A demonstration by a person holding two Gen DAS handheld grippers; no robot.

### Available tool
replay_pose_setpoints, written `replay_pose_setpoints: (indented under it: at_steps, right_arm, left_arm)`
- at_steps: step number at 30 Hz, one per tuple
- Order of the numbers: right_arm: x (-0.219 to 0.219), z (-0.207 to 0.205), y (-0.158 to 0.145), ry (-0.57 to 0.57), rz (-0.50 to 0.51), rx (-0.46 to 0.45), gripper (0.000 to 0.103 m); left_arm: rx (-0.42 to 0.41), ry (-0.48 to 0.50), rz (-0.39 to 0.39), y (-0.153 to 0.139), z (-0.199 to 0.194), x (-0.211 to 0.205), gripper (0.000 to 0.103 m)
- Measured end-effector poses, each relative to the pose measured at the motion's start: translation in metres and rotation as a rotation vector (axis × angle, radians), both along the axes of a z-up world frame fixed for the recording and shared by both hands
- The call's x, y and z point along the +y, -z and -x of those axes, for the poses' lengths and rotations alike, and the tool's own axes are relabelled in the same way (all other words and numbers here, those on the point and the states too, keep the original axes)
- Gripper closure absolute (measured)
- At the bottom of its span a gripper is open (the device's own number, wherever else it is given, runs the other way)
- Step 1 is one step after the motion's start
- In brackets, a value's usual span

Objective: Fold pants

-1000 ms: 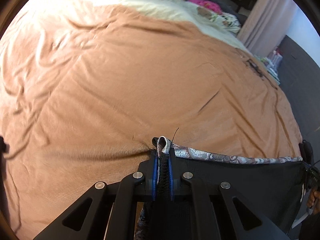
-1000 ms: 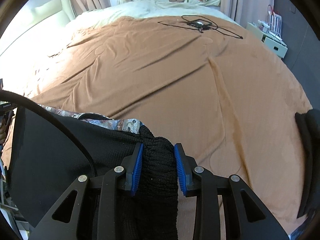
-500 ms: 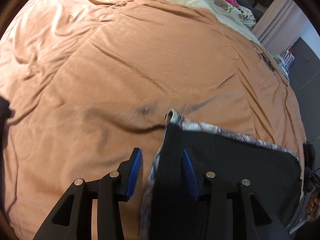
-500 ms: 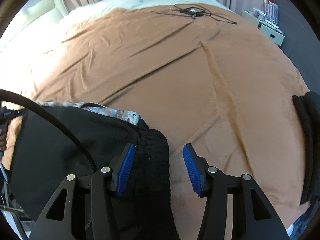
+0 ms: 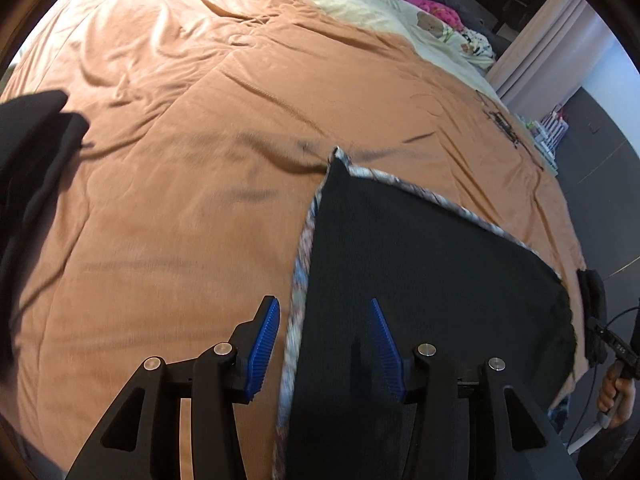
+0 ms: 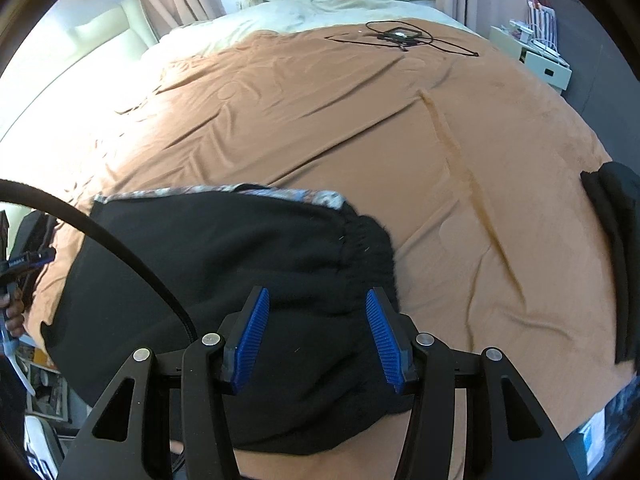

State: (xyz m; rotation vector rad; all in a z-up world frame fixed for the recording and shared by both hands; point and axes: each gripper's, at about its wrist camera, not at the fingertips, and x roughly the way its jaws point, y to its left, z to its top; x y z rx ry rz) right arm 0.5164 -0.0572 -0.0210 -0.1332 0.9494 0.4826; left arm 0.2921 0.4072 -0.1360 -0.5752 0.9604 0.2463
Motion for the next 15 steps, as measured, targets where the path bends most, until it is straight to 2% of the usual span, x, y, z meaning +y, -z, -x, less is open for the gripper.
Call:
replay_pose_setpoints:
  at_steps: [6, 10, 15]
  right_arm:
    - [0.001, 0.026, -0.003, -0.021, -0.038, 0.009, 0.054]
    - [-0.001, 0.040, 0.001, -0.035, -0.067, 0.019, 0.054]
    - [-0.002, 0.052, 0.009, -0.052, -0.081, 0.041, 0.054]
  left_arm:
    - [-0.039, -0.013, 0.018, 0.001, 0.041, -0.025, 0.053]
    - [-0.030, -0.020, -0.016, 0.004, 0.056, -0.047, 0.053]
    - [-0.030, -0.021, -0.003, 0.012, 0.068, -0.062, 0.053]
